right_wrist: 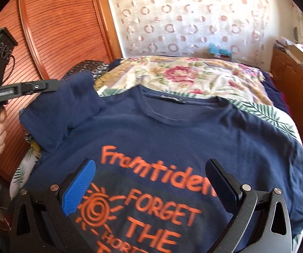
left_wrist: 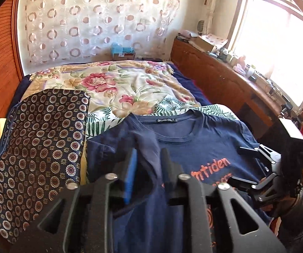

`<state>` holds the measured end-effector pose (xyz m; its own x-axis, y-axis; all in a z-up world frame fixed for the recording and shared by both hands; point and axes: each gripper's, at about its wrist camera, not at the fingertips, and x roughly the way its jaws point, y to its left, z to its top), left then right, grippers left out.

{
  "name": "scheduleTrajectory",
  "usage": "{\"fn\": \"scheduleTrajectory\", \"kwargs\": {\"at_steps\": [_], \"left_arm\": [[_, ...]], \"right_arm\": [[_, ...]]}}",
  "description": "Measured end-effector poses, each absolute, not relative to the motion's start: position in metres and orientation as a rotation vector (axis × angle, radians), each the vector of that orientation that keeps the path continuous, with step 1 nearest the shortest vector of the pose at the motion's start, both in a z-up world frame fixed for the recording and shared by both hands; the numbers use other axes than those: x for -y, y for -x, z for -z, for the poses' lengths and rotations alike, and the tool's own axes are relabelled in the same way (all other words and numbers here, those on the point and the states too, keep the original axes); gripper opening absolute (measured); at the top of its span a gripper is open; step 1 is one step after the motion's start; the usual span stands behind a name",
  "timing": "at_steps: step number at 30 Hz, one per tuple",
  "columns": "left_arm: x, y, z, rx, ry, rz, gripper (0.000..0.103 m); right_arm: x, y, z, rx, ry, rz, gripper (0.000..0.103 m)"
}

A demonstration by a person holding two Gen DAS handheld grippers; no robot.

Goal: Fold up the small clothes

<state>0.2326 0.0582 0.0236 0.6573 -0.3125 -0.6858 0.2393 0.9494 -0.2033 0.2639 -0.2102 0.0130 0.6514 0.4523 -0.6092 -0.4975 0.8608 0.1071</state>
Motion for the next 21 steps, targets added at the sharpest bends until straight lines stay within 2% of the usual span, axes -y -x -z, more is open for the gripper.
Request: {"fn": "scheduleTrajectory", "kwargs": {"at_steps": [2,3,5,9,15,21], "left_arm": [[-0.06,-0.226,-0.027,-0.782,0.099,0.314,0.049],[-0.064,-0.221,-0.03,-0.772,0.098,0.311,0.062],[-0.072,-0.213,-0.033,-0.757,0.104,0.299,0.08],[-0.094,-0.202,-0.034,-0.758,0.116,0.242,0.081],[-0.13,-0.186,-0.028,-0.754,0.122,0.137,0.081],[-0.154,-0.167,-0.027,-0.725,0.111,0.067,0.081]], "right_arm": [[0.208,-0.263,-0.012,-0.682,0.066,-0.532,0.103],[0.206,-0.262,-0.011,-0.686,0.065,-0.532,0.103],[0.199,-0.26,-0.011,-0.695,0.064,-0.539,0.103],[0.18,-0.256,-0.014,-0.693,0.078,-0.575,0.102],[0.137,-0.254,-0.022,-0.696,0.102,-0.691,0.083],[0.067,-0.258,-0.031,-0.7,0.126,-0.845,0.076]]}}
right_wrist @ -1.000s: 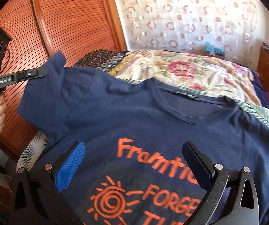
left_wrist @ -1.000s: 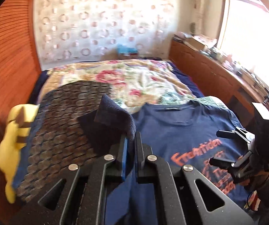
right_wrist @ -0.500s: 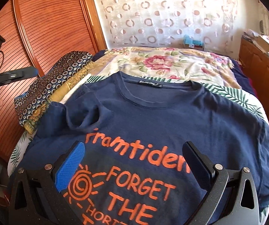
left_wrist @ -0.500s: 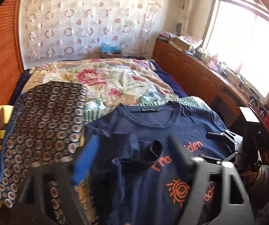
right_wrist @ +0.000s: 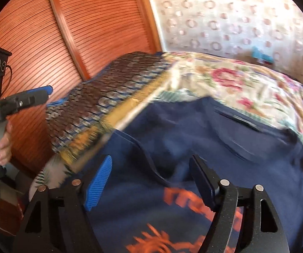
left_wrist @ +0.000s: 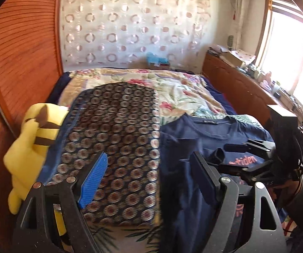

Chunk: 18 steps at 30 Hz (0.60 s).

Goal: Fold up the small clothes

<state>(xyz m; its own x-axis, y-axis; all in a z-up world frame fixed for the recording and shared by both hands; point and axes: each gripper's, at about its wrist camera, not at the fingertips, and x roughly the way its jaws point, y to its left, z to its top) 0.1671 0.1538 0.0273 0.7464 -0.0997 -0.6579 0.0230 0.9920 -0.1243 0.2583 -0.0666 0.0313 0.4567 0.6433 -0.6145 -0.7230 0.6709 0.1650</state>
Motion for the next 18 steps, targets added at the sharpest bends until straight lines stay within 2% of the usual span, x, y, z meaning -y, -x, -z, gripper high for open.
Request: {"fn": "scheduleTrajectory", "kwargs": {"at_steps": [7,10,12,18], "left_arm": [[-0.171,-0.148,-0.022,-0.715,0.113,0.023,0.081],[-0.175,-0.143,-0.018,-0.717,0.117,0.011,0.081],[-0.176,-0.139,-0.014,-0.719,0.124,0.01,0.081],[-0.175,-0.137,-0.01,-0.716,0.129,0.016,0.081]], "right_arm": [[-0.009,-0.262,-0.02,-0.762,0.171,-0.933,0.057],[-0.028,-0.275,-0.012,-0.788,0.218,-0.906,0.039],[-0.033,-0.277,-0.006,-0.803,0.244,-0.883,0.008],[0.004,-0.264,-0.017,-0.769,0.208,-0.889,0.004]]}}
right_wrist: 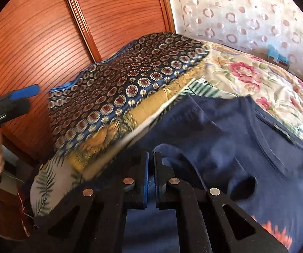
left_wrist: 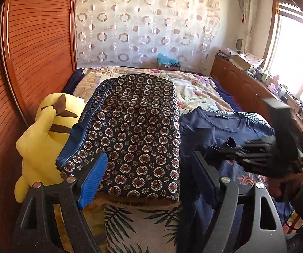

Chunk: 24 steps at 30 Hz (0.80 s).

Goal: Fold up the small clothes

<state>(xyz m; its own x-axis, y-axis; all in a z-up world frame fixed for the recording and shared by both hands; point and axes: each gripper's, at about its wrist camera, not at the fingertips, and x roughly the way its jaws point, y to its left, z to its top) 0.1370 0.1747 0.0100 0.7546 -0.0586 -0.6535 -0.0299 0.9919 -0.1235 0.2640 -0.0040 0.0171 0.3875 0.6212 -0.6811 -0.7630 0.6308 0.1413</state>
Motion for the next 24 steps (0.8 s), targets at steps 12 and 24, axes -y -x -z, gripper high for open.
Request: {"fn": "scheduleTrajectory", "kwargs": {"at_steps": [12,24], "left_arm": [[-0.126,-0.153,0.003,-0.726,0.089,0.108,0.081],[-0.092,-0.16,0.022,-0.765,0.03,0.125,0.081]], "right_arm": [[0.103,-0.212,-0.013,-0.865,0.185,-0.768,0.018],[0.127,-0.272,-0.02,-0.801,0.116,-0.687,0.045]]}}
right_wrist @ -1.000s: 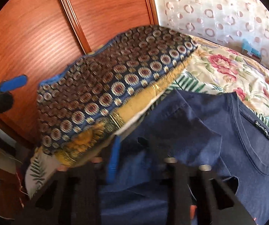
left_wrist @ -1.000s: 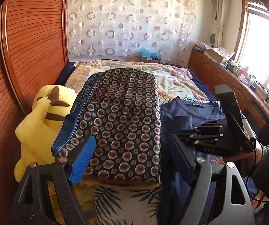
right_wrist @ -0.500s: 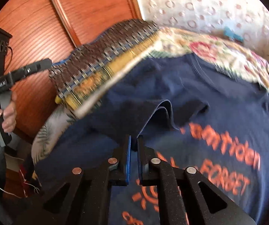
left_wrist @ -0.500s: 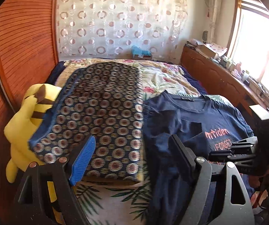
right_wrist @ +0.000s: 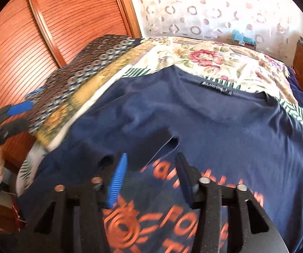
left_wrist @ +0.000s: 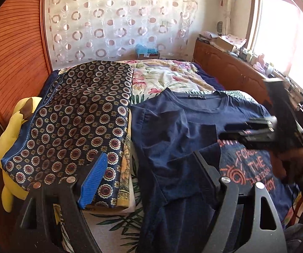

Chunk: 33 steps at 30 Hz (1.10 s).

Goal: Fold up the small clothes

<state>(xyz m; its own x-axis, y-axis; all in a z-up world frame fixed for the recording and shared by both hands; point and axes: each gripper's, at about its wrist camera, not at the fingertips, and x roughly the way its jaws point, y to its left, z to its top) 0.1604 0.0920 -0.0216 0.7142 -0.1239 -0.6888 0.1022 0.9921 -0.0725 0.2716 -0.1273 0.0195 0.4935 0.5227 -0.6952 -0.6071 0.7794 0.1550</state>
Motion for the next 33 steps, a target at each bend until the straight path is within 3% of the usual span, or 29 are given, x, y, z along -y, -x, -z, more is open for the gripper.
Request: {"fn": "scheduleTrajectory", "kwargs": {"at_steps": [5,7,8,9,10,16,22,26,29,30,33], "left_arm": [[-0.085,-0.163,0.031,-0.785,0.039,0.121,0.081],[-0.082,-0.165,0.034,-0.788,0.04,0.119,0.081],[-0.08,-0.167,0.036,-0.792,0.036,0.116,0.081],[-0.079,-0.168,0.037,-0.795,0.034,0.117,0.081],[-0.077,-0.169,0.039,-0.798,0.033,0.119,0.081],[-0.06,-0.175,0.044,-0.81,0.021,0.152,0.081],[-0.043,-0.179,0.054,-0.84,0.003,0.177,0.081],[-0.032,-0.184,0.057,-0.847,-0.003,0.182,0.081],[-0.02,-0.19,0.061,-0.856,-0.017,0.191,0.081],[-0.016,-0.193,0.063,-0.859,-0.021,0.195,0.081],[-0.004,-0.202,0.069,-0.872,-0.035,0.21,0.081]], "right_arm": [[0.105,-0.304,-0.001,-0.837,0.12,-0.675,0.044],[0.093,-0.312,0.006,-0.853,0.136,-0.678,0.038],[0.091,-0.317,0.004,-0.845,0.149,-0.678,0.028],[0.089,-0.319,0.004,-0.852,0.153,-0.693,0.005],[0.089,-0.322,0.003,-0.854,0.152,-0.718,0.003],[0.118,-0.327,-0.019,-0.753,0.108,-0.701,0.002],[0.126,-0.338,-0.008,-0.77,0.095,-0.614,0.003],[0.133,-0.335,-0.005,-0.766,0.074,-0.602,0.017],[0.153,-0.325,-0.009,-0.749,0.047,-0.598,0.045],[0.162,-0.32,-0.009,-0.74,0.041,-0.587,0.049],[0.19,-0.298,-0.012,-0.724,0.042,-0.536,0.051]]}}
